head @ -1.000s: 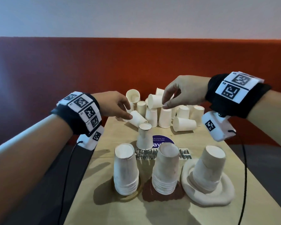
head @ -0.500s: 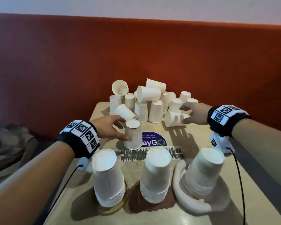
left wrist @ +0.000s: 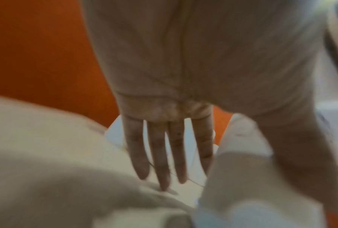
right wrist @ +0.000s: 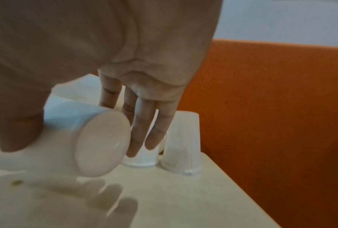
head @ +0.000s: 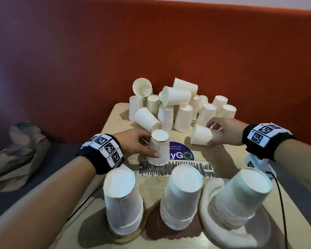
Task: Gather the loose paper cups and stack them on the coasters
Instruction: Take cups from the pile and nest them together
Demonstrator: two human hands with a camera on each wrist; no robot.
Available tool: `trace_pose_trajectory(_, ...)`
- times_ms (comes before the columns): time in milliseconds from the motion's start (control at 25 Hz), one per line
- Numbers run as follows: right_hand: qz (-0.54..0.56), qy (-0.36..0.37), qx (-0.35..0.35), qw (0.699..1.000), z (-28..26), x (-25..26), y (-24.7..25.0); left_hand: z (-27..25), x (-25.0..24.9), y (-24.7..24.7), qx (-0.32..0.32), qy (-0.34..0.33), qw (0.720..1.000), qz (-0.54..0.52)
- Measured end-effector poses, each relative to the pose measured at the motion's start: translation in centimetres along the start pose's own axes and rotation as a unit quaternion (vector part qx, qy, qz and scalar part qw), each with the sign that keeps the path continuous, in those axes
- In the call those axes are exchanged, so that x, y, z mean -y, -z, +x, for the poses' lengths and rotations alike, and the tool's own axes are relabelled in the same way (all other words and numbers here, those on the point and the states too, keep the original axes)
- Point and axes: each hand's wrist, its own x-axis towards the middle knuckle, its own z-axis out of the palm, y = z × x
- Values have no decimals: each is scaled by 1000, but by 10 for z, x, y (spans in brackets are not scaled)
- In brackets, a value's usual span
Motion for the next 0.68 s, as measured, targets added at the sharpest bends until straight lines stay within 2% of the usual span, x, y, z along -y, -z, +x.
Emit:
trace_pose_trajectory(80, 17, 18, -21, 999, -9, 9, 16, -2, -6, 6, -11, 11, 999, 46)
trace_pose_trajectory(160, 37, 36, -51, 997, -20, 21, 35, -6, -12, 19, -50, 25, 996, 74)
trace_pose_trajectory(280, 42, 75, -95, 992, -38, 46, 61, -19, -23, 39, -113, 32, 991, 60)
trace_pose_trajectory(480, 98, 145, -185, 967, -82, 88, 92, -45, -36, 52, -212, -15, 977, 25)
trace_pose_trajectory(560, 98, 151, -185, 966, -97, 95, 87, -49, -38, 40, -207, -17, 976, 58)
trace_pose_trajectory(680, 62, 135, -142, 979, -106, 94, 71, -43, -40, 24, -109, 32, 991, 73)
